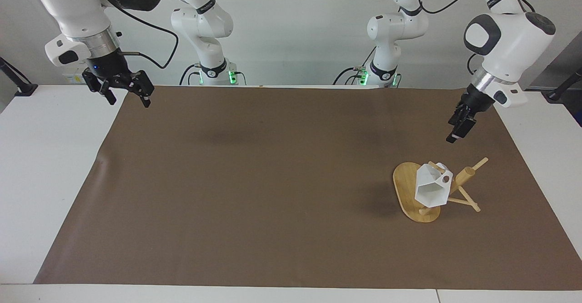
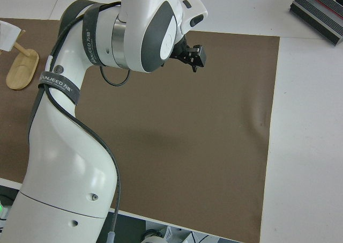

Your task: Hang cup on rack

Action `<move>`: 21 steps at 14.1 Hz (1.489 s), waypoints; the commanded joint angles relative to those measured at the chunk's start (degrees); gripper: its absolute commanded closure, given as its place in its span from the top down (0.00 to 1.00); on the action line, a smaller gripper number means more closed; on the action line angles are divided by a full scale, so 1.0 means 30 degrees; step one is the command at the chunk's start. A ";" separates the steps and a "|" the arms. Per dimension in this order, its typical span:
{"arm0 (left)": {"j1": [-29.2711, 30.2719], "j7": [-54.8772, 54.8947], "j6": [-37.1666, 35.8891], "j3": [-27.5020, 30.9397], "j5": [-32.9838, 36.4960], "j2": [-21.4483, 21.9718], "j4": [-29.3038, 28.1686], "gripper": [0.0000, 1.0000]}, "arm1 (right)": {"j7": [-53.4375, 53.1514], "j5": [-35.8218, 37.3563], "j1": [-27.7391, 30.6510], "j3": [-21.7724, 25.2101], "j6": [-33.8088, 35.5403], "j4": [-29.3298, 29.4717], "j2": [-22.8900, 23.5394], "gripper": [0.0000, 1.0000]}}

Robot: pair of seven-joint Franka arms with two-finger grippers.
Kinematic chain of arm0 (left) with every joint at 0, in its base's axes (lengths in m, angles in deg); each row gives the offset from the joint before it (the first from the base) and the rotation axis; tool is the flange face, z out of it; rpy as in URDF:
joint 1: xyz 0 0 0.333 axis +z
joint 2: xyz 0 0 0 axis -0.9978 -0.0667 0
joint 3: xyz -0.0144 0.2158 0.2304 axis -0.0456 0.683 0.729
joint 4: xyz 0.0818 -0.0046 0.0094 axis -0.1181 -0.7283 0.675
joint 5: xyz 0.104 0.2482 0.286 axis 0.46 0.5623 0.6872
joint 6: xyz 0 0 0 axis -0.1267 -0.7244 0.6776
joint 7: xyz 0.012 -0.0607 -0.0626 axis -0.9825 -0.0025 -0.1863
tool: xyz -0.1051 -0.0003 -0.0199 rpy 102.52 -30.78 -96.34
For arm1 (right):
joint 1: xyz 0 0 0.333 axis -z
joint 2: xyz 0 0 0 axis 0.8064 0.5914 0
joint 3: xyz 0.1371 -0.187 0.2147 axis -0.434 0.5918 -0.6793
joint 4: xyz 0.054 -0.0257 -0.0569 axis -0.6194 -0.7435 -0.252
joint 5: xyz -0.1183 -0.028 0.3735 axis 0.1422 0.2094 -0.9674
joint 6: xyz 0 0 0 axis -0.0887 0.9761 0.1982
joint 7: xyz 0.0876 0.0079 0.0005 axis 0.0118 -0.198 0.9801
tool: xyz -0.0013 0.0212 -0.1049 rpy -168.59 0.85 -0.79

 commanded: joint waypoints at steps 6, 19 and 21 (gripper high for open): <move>0.0066 0.8438 -0.2208 -0.0143 0.2679 0.0010 0.1587 1.00 | 0.0421 -0.0375 0.0110 -0.0034 0.0111 -0.0197 -0.0264 1.00; -0.0403 1.5688 -0.5871 -0.0466 0.3560 0.0097 0.3814 1.00 | 0.0362 -0.0404 0.0081 -0.0063 0.0111 -0.0197 -0.0264 1.00; -0.0519 1.5717 -0.6016 -0.0466 0.3560 0.0097 0.3843 1.00 | 0.0362 -0.0403 0.0081 -0.0063 0.0111 -0.0197 -0.0264 1.00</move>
